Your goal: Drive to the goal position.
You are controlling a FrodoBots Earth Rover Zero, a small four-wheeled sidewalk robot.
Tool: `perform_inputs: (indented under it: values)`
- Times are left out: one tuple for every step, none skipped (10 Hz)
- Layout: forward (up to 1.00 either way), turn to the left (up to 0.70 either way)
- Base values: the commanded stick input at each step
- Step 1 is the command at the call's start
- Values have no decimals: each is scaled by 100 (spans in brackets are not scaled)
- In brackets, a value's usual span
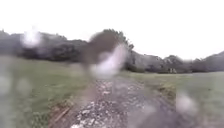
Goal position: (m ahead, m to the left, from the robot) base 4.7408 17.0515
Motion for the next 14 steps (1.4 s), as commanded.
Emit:
perform_inputs:
  values:
    - [85, 0]
    - [85, 0]
    - [85, 0]
    - [85, 0]
    - [85, 0]
    - [85, 0]
    - [85, 0]
    - [85, 0]
    - [85, 0]
    - [85, 0]
    - [85, 0]
    - [85, 0]
    - [85, 0]
    - [85, 0]
